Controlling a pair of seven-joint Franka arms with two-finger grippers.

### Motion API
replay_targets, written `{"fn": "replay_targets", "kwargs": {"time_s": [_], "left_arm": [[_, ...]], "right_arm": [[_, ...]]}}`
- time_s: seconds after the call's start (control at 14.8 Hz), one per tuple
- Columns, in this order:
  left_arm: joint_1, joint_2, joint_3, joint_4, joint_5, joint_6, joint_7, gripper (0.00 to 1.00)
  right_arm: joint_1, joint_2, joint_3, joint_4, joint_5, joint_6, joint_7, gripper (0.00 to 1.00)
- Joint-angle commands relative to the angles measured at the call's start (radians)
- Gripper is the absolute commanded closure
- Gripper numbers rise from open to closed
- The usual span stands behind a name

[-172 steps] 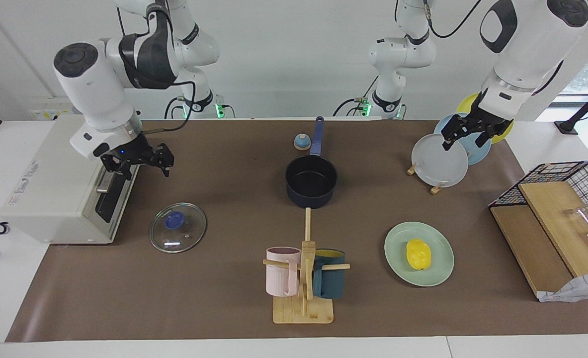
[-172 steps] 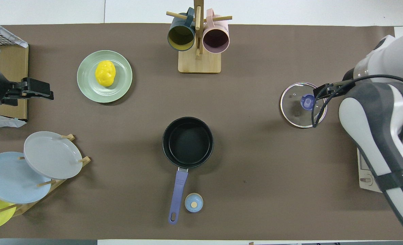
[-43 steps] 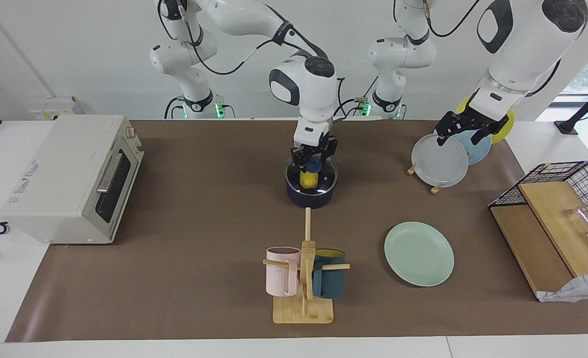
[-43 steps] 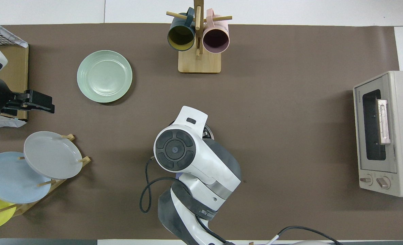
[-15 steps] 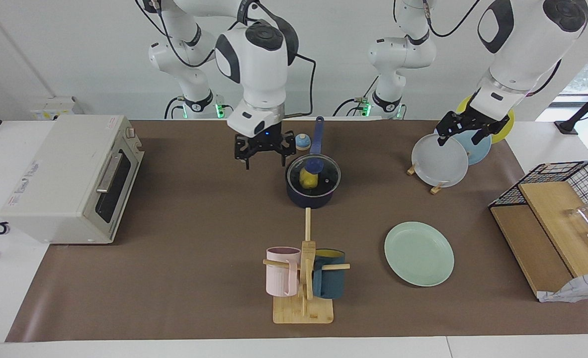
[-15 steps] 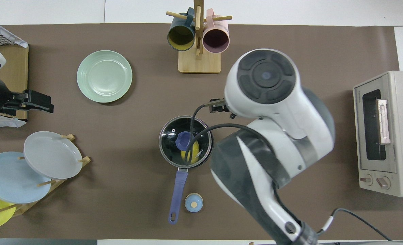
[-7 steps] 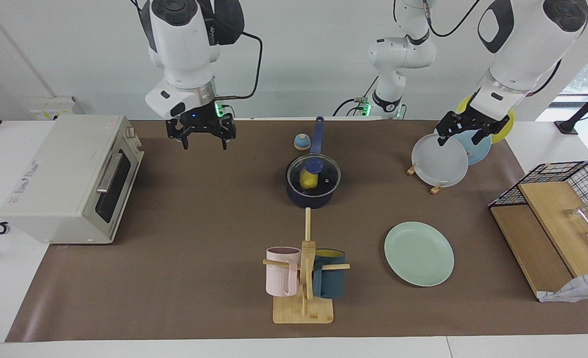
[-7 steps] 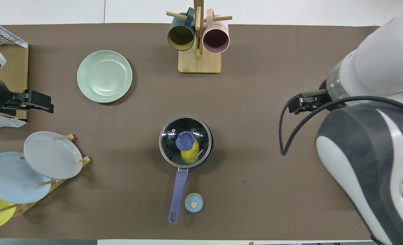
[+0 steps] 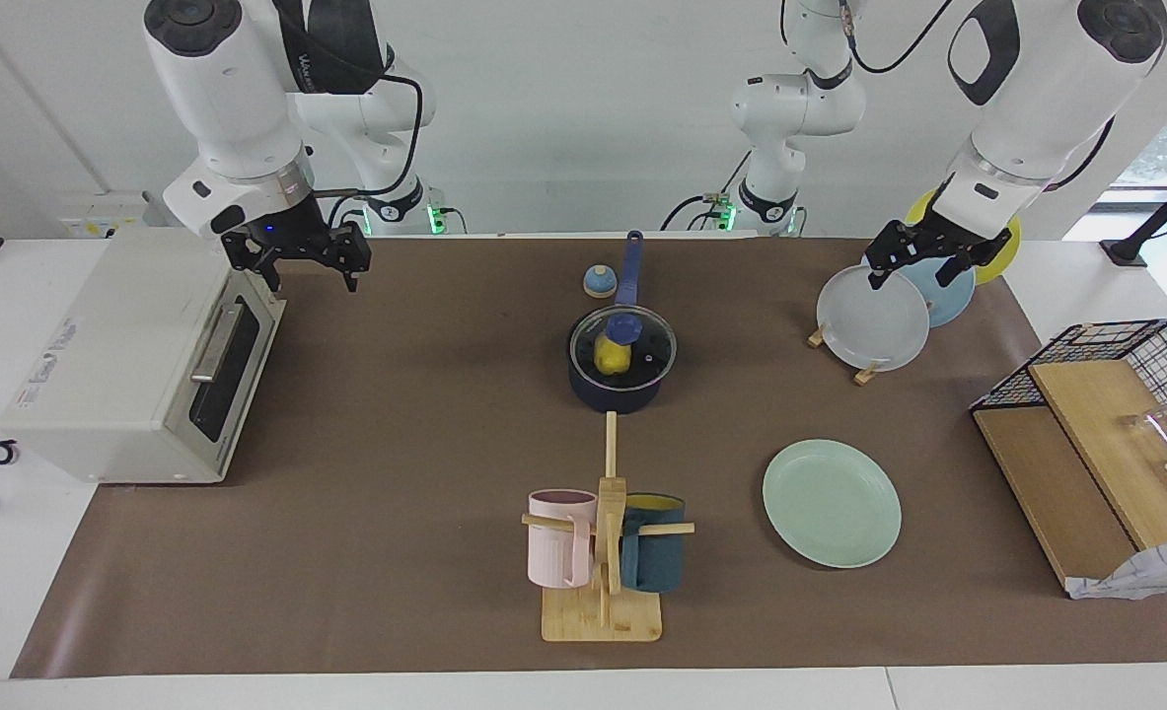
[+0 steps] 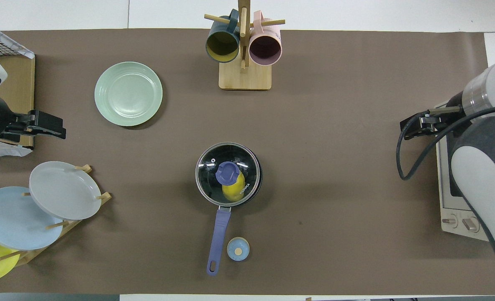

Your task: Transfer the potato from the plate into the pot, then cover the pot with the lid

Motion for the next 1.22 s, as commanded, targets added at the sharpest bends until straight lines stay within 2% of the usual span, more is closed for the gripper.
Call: {"fn": "replay_targets", "kwargs": {"time_s": [0.0, 0.2, 1.15], "left_arm": [[0.003, -0.014, -0.003, -0.013, 0.017, 0.013, -0.003, 0.0], [0.003, -0.013, -0.003, -0.013, 0.019, 0.014, -0.003, 0.0], [0.003, -0.014, -0.003, -0.013, 0.017, 0.014, -0.003, 0.0]], "right_arm": [[-0.029, -0.018, -0.017, -0.026, 0.023, 0.009, -0.02, 0.0], [-0.068, -0.013, -0.017, -0.01, 0.058, -0.002, -0.023, 0.0], [-0.058, -0.03, -0.006, -0.01, 0.062, -0.001, -0.022, 0.0]]}}
